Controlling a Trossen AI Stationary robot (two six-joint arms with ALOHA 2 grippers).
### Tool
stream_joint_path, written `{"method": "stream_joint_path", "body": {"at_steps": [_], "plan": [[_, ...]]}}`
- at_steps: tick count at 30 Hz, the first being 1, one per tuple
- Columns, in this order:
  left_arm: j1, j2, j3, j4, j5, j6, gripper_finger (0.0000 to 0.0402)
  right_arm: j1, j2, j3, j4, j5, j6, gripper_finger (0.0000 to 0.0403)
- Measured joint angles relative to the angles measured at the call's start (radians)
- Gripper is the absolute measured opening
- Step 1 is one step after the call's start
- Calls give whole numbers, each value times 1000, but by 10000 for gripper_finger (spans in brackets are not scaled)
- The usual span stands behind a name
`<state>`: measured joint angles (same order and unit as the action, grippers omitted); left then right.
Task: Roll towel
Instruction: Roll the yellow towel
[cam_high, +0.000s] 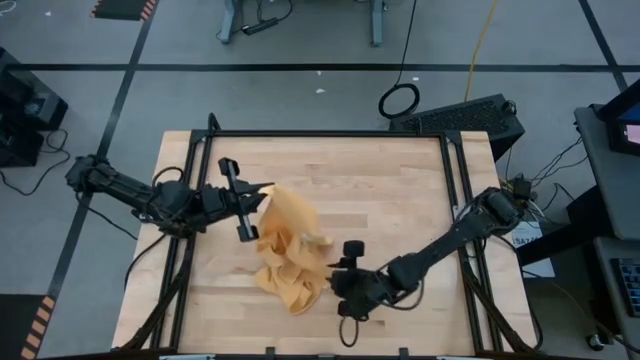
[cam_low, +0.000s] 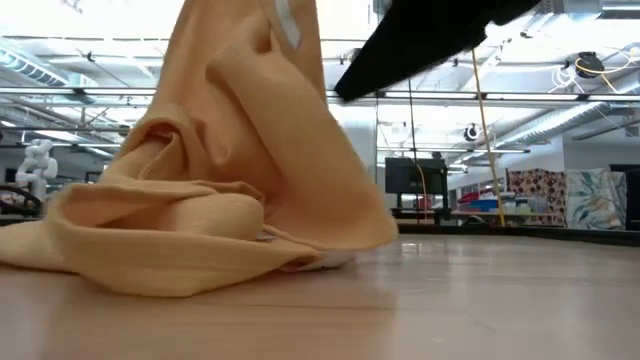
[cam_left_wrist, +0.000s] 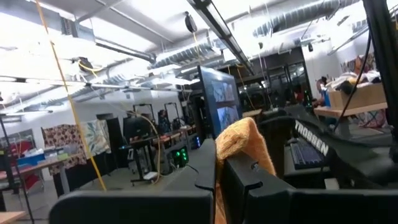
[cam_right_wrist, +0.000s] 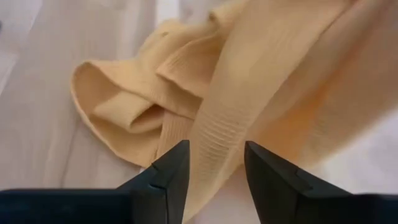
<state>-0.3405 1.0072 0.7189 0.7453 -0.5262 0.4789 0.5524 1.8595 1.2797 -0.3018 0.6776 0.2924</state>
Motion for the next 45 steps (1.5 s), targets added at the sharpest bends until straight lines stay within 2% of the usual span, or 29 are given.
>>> {"method": "stream_joint_path", "body": {"at_steps": [4, 6, 10, 14, 17, 22, 31, 33, 35, 38, 45], "plan": [[0, -1, 0, -2, 16, -2, 7, 25, -6, 0, -71, 172, -4, 144], [0, -1, 0, -6, 40, -11, 7, 23, -3, -2, -120, 225, 10, 144], [0, -1, 0, -8, 99, -29, 7, -17, 12, -62, -117, 240, 38, 144], [0, -1, 0, -7, 151, -54, 6, -86, 21, -157, -5, 240, 16, 144], [0, 0, 0, -6, 190, -56, 6, -140, 22, -226, 134, 184, -38, 144], [-1, -6, 0, -4, 200, -56, 6, -197, 22, -312, 383, -5, -150, 154], [0, -8, 0, -14, 208, -81, 6, -277, 22, -409, 573, -9, -183, 224], [0, -8, 0, -14, 208, -81, 6, -299, 22, -409, 595, -71, -207, 224], [0, -8, 0, -13, 208, -81, 6, -321, 22, -410, 618, -145, -226, 213], [0, -8, 0, -14, 208, -81, 6, -346, 22, -410, 633, -226, -229, 174], [0, -8, 0, -14, 208, -81, 6, -356, 22, -410, 621, -318, -235, 21]]}}
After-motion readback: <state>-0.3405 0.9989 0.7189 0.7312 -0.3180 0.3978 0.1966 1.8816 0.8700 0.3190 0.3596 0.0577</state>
